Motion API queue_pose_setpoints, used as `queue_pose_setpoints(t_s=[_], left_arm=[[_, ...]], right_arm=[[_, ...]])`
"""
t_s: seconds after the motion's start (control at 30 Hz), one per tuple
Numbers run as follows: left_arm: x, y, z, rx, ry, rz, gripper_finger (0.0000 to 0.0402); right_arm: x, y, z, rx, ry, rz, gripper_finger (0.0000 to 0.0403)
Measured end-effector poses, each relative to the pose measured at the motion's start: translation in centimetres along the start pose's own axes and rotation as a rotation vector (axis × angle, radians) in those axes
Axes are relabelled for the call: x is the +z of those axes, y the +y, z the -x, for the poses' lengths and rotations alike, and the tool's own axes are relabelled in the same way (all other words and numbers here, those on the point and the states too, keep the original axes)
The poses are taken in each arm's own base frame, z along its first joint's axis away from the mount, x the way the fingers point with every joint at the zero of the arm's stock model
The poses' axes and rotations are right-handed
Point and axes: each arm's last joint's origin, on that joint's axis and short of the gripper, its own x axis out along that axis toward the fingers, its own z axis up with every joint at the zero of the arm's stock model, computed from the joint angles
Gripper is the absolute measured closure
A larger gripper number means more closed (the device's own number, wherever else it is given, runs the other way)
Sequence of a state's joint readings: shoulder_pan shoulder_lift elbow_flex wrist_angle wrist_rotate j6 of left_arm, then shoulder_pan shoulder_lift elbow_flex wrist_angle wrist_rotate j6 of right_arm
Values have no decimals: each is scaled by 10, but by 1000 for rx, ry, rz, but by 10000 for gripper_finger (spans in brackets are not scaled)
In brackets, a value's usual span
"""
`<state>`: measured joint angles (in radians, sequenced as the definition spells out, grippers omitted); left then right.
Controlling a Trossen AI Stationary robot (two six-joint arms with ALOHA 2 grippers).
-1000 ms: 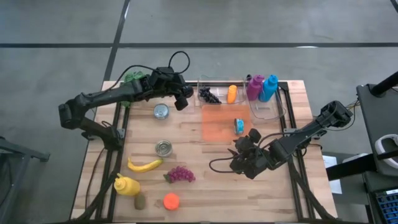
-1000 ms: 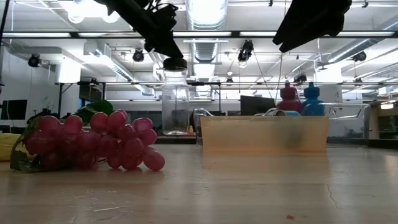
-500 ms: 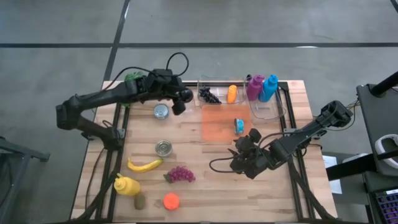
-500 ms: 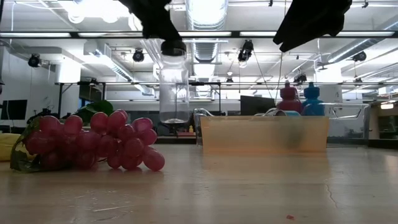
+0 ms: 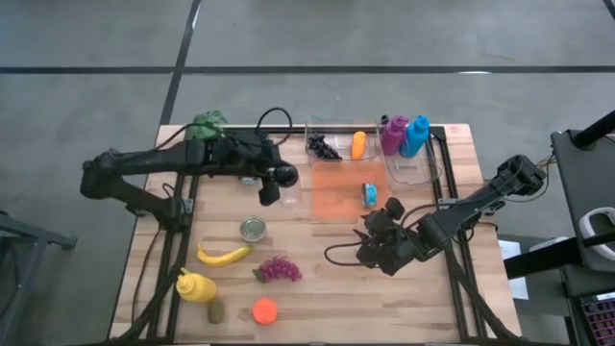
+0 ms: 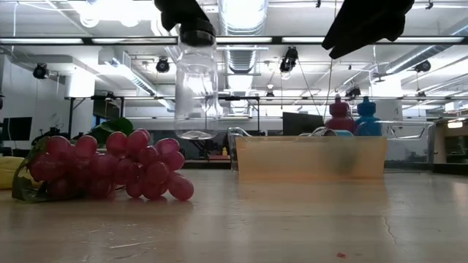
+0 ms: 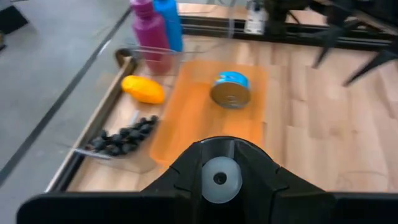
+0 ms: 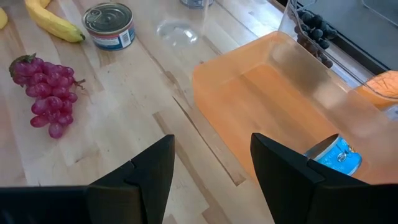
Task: Pick & Place Food Item
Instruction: Put the transparent water bottle into the right transparent bin
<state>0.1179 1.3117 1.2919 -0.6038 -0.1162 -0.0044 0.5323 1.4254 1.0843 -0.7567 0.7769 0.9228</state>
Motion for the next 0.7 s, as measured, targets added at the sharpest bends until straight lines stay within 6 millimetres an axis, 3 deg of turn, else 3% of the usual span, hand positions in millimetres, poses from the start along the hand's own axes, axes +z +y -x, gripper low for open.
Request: queue_pose_setpoints(t_s=[0.23,0.53,0.7], left_arm=[[-1,-29,4,-74,-7,-31,326],[1,-66,13,-179,-66,-50,324],[4,-80,9,-218,-108,-61,324]], right_arm=[[3,-4,6,21,-1,7,197],[4,-9,29,96,-16,-4,197],[3,-10,38,130,-25,-2,197]])
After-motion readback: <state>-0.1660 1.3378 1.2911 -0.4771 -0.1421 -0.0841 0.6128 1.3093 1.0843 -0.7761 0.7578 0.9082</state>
